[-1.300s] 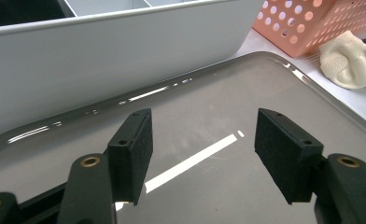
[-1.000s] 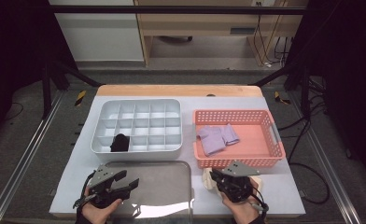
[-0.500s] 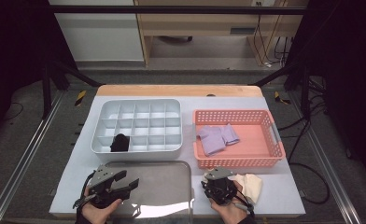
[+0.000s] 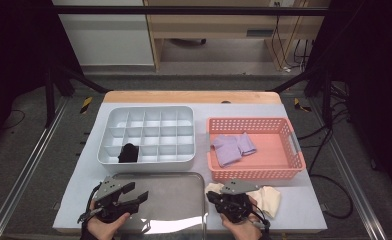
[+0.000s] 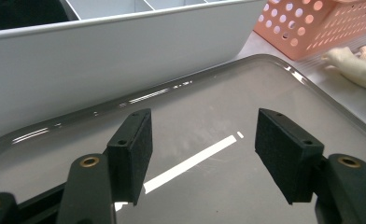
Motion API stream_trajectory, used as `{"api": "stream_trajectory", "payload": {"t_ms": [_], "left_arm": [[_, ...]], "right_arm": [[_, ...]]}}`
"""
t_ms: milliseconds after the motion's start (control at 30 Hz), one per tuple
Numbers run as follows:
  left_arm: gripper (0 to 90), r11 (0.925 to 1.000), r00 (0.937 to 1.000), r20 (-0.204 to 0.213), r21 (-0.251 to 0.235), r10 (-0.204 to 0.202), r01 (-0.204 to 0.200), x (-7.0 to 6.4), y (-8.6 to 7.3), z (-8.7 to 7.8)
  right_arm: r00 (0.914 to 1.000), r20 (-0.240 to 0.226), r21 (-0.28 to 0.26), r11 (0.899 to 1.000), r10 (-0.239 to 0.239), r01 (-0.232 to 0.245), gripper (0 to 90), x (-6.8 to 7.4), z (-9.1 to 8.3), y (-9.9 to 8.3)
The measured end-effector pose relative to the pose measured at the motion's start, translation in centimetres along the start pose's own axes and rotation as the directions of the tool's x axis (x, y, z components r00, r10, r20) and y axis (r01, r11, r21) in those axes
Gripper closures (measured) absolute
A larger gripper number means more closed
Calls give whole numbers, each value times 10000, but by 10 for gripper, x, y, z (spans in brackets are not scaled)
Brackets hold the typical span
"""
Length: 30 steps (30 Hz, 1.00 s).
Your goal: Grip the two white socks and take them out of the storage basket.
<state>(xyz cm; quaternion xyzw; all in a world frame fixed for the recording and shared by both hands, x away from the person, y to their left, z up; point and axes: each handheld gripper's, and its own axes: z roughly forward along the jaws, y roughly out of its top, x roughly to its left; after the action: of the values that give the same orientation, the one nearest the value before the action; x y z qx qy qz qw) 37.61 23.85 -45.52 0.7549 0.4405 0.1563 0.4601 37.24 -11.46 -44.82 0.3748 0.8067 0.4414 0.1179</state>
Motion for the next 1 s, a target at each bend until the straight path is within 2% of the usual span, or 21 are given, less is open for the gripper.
{"api": "stream_trajectory", "payload": {"t_ms": [67,233,300,367,467,500,667,733,833,900,1000], "left_arm": [[360,10000,10000,4,-6,-11,11,0,0,0],[359,9998,9998,100,-67,-163,164,1,1,-2],[360,9997,9997,145,-89,-215,216,1,2,-2],[362,9996,9995,186,-132,-259,262,1,4,-4],[379,9994,9994,163,-190,-290,293,-3,12,-11],[389,9996,9997,134,-207,-189,192,-5,14,-13],[438,9989,9991,-53,-219,410,-411,-22,34,-28],[446,9983,9987,-35,-254,517,-518,-30,39,-30],[462,9978,9979,115,-232,630,-627,-43,44,-23],[500,9976,9973,220,-32,696,-696,-51,43,-12],[529,9970,9968,385,279,706,-717,-62,41,4]], "right_arm": [[9990,-438,79,10000,-46,49,859,9,7,-1],[9957,-878,726,9968,-283,347,836,18,27,-7],[9954,-921,710,9969,-278,344,815,18,28,-7],[9959,-891,425,9989,-177,216,772,15,21,-3],[9980,-634,-115,9999,-44,37,748,4,3,3],[9987,-503,-264,9996,16,-29,743,-1,-3,5],[9988,334,-368,9987,356,-343,712,-26,-26,4],[9969,726,-431,9987,317,-286,695,-33,-31,0],[9929,1052,-422,9978,561,-519,697,-43,-38,-9],[9900,1165,-247,9967,793,-769,709,-47,-39,-15],[9879,1335,36,9968,785,-797,728,-51,-37,-24]]}}
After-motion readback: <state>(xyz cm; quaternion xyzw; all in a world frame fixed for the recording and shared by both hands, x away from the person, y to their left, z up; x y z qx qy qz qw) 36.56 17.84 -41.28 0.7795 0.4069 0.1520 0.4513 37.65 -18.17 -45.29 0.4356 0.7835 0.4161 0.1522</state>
